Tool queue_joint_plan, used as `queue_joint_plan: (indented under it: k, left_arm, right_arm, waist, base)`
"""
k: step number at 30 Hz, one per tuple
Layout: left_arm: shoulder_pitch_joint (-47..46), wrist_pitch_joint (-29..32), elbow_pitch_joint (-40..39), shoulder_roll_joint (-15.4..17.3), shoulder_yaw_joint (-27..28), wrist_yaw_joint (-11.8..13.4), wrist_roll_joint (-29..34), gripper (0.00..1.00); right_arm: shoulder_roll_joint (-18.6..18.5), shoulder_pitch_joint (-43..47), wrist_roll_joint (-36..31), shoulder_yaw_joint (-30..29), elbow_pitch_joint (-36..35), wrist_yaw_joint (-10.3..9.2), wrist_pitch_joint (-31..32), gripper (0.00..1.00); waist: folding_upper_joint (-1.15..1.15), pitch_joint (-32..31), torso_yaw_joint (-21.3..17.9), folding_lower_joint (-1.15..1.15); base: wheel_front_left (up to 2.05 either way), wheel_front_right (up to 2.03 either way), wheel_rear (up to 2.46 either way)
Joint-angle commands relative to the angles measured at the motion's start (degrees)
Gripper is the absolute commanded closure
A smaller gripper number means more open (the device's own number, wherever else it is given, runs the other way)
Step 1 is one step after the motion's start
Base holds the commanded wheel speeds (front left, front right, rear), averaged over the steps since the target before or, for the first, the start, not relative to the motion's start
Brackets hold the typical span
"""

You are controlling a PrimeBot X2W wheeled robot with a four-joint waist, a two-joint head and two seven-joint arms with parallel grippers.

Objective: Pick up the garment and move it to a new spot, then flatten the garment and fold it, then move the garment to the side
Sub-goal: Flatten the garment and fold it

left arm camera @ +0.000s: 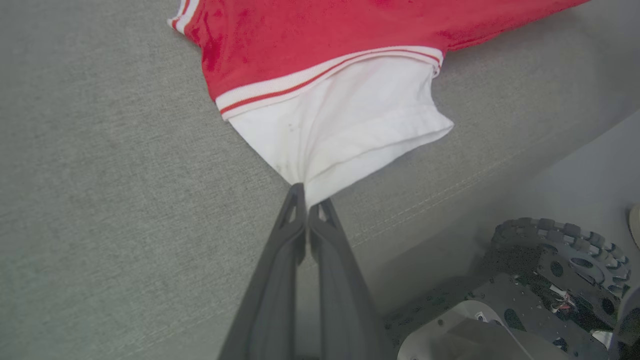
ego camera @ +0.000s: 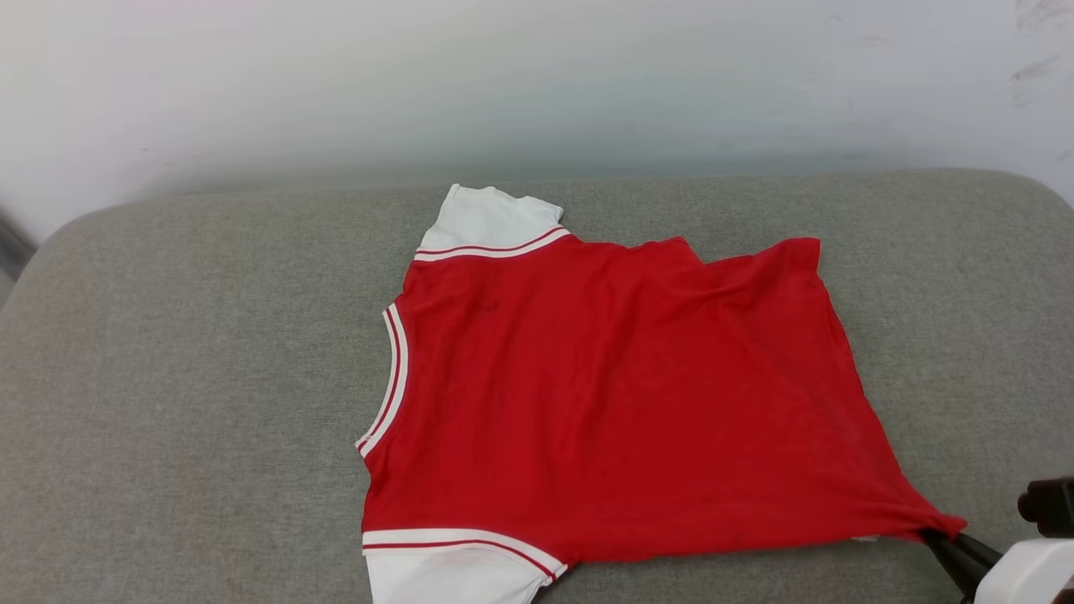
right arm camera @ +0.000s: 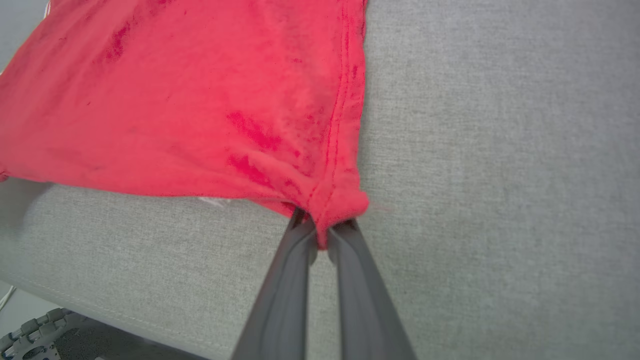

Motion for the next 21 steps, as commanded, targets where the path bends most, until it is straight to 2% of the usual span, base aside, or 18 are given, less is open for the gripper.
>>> queue_joint_plan:
  k: [1,6,11,21]
  left_arm:
    - [-1.6,-0.3,-0.3,-0.1,0.5,0.1,0.2,1.0]
    - [-6.0,-1.8,-1.2,-0.3,2.8,0.2,1.7,1.0]
    - [-11.9,-2.9,-0.4,-1.3,4.5,-1.1,2.9,1.0]
    - [-24.6,-4.1,8.9,-6.0,5.8,-5.3,3.4,1.0]
  right_arm:
    - [0.3,0.5,-0.2,-0.4,-0.9,-0.04,0.4,1.0]
    - [1.1,-1.3,-1.6,-1.8,-5.0,-0.03,1.8,1.0]
    - [1.0,-4.5,-4.2,-2.1,-6.6,-0.03,3.2,1.0]
    - [2.7,-13.8,-7.5,-2.1,-3.6,-0.03,5.8,1.0]
  waist:
    - [0.0,0.0,0.0,0.01]
    - [0.0,1.0,0.0,0.01]
    - [0.0,3.8,0.1,0.01]
    - [0.0,11.5,0.5,0.01]
  base:
    - [0.0,0.0,0.0]
    - [0.0,0.0,0.0]
    - [0.0,0.0,0.0]
    - [0.0,0.0,0.0]
